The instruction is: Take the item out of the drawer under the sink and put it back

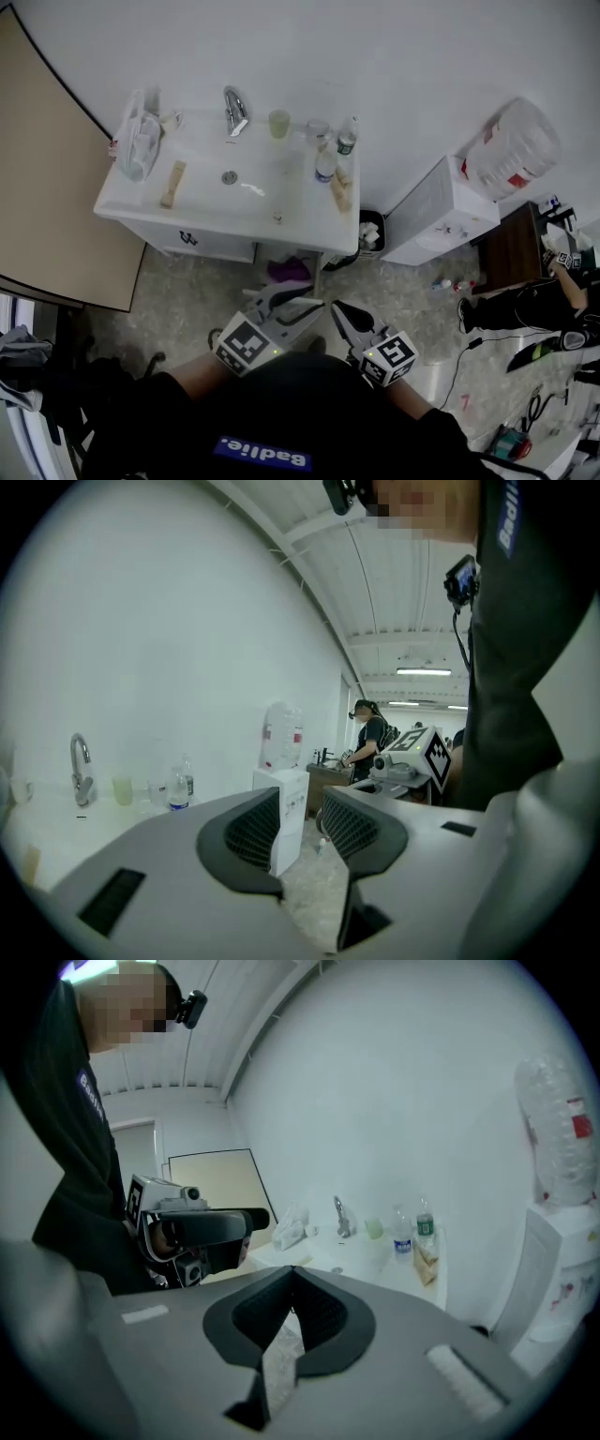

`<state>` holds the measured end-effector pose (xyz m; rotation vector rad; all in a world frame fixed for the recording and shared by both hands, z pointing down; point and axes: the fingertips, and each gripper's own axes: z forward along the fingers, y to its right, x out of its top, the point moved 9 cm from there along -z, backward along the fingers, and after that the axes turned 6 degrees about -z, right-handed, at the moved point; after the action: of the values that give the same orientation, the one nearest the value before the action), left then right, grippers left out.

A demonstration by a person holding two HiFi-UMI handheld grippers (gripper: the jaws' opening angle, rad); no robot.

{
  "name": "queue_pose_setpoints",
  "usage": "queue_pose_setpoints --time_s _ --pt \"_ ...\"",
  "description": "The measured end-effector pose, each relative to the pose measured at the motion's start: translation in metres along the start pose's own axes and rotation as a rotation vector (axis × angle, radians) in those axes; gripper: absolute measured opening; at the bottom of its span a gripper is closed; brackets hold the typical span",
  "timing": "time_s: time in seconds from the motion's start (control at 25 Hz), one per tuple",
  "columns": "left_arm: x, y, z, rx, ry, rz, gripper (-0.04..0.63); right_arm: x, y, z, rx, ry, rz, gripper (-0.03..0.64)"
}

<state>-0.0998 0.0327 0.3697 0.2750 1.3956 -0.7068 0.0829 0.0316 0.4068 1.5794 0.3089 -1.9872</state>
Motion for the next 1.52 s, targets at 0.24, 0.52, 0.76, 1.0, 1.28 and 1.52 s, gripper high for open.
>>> queue_pose_setpoints --time_s 0.24,0.52,0.76,1.0,1.28,1.52 --pt "0.025 0.019 -0.007 -0.023 0.057 -0.017 0.091 0.028 -0.009 -0.002 0.043 0.087 -0.015 0.002" --pt "0.008 0.027 -0.017 0.017 0.05 -0.025 0.009 0.017 -0.014 0.0 0.073 0.062 -0.026 0.002" --pt "0.005 0.022 -0.018 0.012 0.045 -0.047 0.006 0.019 -0.015 0.009 0.092 0.062 -0.025 0.002" --pt "0.003 0.019 -0.018 0.014 0.032 -0.045 0.006 0.021 -0.014 0.011 0.097 0.058 -0.045 0.002" --pt "-0.003 0.019 -0.015 -0.005 0.005 -0.046 0.006 0.018 -0.015 0.011 0.089 0.049 -0.05 0.002" --pt "-0.005 0.022 -0.016 -0.014 0.001 -0.036 0.006 0.014 -0.019 0.009 0.091 0.039 -0.052 0.002"
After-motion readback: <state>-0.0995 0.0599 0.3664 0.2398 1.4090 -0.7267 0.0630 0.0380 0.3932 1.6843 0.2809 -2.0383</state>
